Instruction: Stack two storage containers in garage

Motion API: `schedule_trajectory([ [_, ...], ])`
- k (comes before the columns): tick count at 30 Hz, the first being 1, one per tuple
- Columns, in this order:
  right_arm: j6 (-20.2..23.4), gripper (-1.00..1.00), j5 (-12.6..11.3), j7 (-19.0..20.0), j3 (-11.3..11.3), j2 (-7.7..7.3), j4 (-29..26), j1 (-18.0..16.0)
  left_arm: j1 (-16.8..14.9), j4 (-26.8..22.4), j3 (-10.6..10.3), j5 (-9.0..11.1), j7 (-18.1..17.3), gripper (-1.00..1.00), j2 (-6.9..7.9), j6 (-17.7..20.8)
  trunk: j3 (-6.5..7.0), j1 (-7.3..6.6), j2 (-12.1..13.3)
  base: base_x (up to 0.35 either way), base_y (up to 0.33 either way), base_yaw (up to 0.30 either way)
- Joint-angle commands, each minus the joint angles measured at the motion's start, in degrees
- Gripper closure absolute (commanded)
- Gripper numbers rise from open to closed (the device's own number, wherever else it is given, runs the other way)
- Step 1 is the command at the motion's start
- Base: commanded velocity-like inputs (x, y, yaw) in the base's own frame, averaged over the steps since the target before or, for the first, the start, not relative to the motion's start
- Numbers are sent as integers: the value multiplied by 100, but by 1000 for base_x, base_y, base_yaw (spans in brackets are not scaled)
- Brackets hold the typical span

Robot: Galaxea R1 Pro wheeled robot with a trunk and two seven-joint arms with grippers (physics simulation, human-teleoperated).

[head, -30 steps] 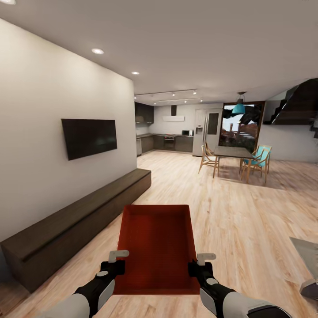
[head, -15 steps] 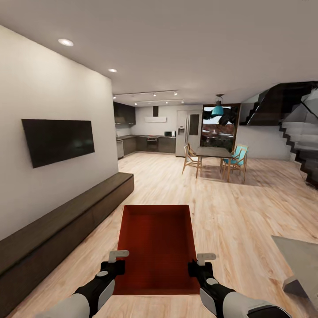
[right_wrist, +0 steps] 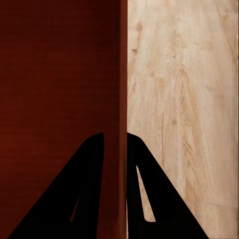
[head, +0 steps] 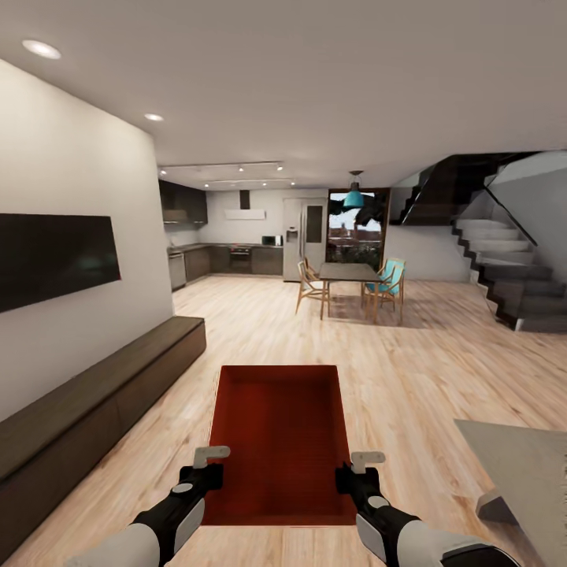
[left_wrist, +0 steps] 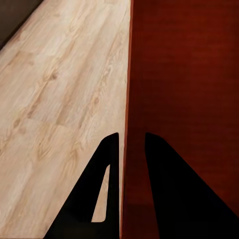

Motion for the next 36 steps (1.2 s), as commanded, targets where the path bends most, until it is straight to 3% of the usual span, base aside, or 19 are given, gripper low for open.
schedule_trajectory([
  [1,-53,100,-179,-31,-48,1,10,-11,-5,10,48,39,101,100,146,-24,-5,4,-6,318,0,-254],
  [15,-53,100,-179,-31,-48,1,10,-11,-7,8,46,39,101,100,146,-22,21,4,-6,318,0,-229],
  [36,-44,100,-179,-37,-48,-7,10,-11,-4,14,50,39,101,100,153,-22,21,4,-6,318,0,-7],
])
